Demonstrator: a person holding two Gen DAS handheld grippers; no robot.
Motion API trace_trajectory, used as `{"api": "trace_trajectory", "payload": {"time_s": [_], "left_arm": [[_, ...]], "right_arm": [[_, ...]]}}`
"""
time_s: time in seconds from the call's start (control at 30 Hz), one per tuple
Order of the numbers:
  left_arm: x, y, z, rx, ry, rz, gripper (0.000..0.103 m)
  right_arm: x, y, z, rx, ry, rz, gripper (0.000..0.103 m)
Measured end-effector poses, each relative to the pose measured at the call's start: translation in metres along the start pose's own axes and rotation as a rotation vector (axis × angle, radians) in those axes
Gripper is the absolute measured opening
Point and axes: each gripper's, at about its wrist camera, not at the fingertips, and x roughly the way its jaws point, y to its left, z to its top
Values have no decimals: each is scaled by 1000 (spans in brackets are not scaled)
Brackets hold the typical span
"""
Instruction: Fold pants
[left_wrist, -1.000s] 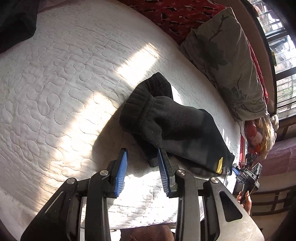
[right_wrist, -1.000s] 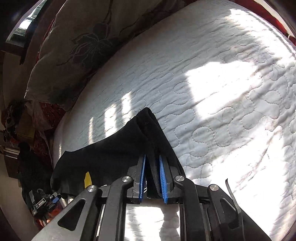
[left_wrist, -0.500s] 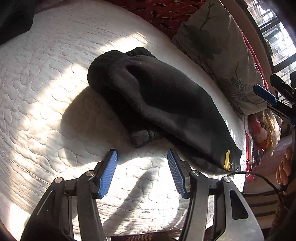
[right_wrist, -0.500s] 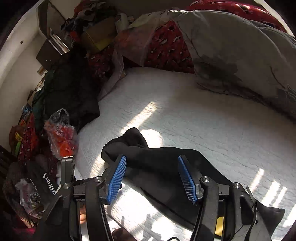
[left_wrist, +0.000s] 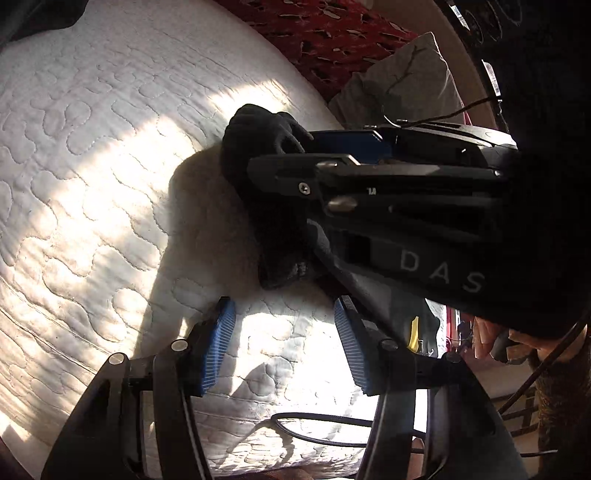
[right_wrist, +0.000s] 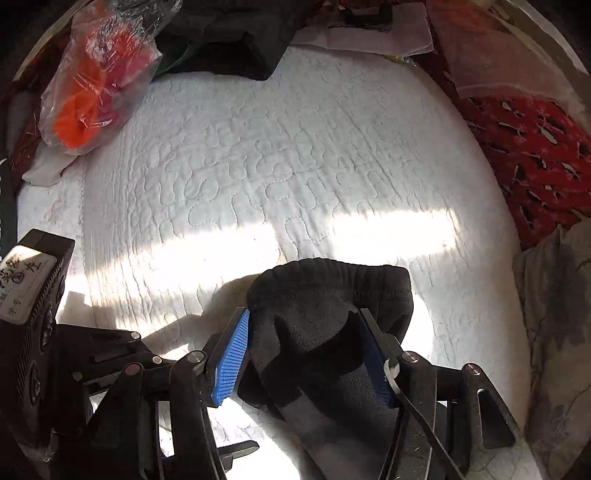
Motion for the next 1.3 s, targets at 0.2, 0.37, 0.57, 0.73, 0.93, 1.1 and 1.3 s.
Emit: {"api": "trace_trajectory", "payload": {"time_s": [0.2, 0.37, 0.57, 0.73, 0.93, 1.1, 1.3], "left_arm": [[6, -14, 12, 22, -13, -7, 54], [24, -32, 26, 98, -31, 75, 39], [33, -34, 51, 235, -25, 191, 22], [4, -57, 89, 351, -141, 212, 22], [44, -64, 126, 457, -92, 304, 22], [72, -30, 133, 381, -14, 306, 31], [54, -18, 131, 307, 16, 166, 34]], "right_arm": [[-33, -47, -23, 220, -104, 122, 14], [-45, -79, -34, 374, -148, 254, 15], [-41, -89, -30, 414, -173, 294, 14], [-52, -98, -30, 443, -246, 280, 14], [-65, -109, -29, 481, -332, 275, 14], [-29, -111, -33, 530, -279, 321, 12], [-32, -123, -49, 596, -320, 318, 17]]}}
